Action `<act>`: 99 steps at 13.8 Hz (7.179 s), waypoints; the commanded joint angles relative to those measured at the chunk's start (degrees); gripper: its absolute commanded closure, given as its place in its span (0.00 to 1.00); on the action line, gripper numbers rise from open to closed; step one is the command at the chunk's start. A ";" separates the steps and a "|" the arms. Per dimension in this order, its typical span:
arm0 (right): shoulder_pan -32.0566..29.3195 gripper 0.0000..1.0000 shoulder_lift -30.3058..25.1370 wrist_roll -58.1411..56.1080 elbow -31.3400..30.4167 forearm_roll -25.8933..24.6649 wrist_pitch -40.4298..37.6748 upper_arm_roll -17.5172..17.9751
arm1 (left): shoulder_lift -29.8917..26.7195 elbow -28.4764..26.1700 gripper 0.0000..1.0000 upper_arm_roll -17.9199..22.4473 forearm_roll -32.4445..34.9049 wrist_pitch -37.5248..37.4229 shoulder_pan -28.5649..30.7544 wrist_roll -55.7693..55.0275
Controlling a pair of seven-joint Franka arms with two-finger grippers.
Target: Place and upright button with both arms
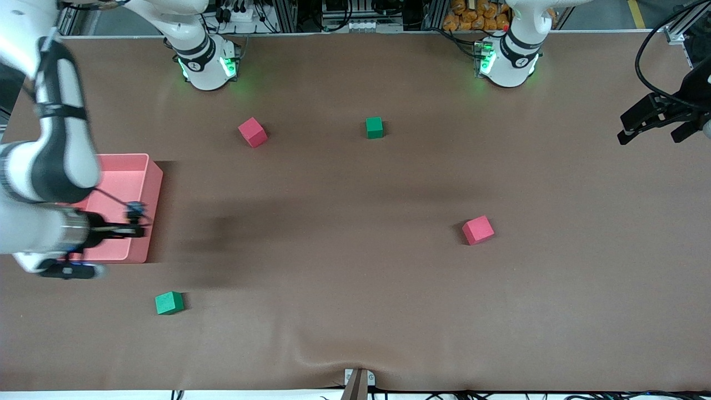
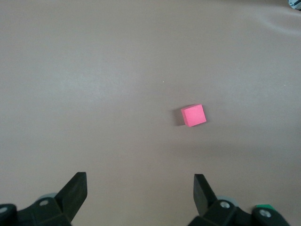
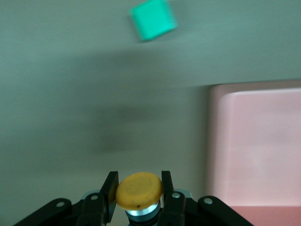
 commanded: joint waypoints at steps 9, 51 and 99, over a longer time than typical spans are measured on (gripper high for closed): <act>27.18 1.00 13.68 21.78 4.48 7.30 25.19 0.24 | -0.10 0.75 0.00 -0.99 0.53 -1.67 -0.06 0.08; 2.24 0.00 -14.23 12.66 3.96 1.68 -6.14 -2.21 | 54.03 14.46 0.00 -13.91 -0.44 27.07 -27.48 -35.51; 3.56 0.00 -30.08 -6.76 -5.98 -2.81 -12.32 -7.32 | 50.79 16.40 1.00 -7.14 12.72 31.10 -42.51 -51.85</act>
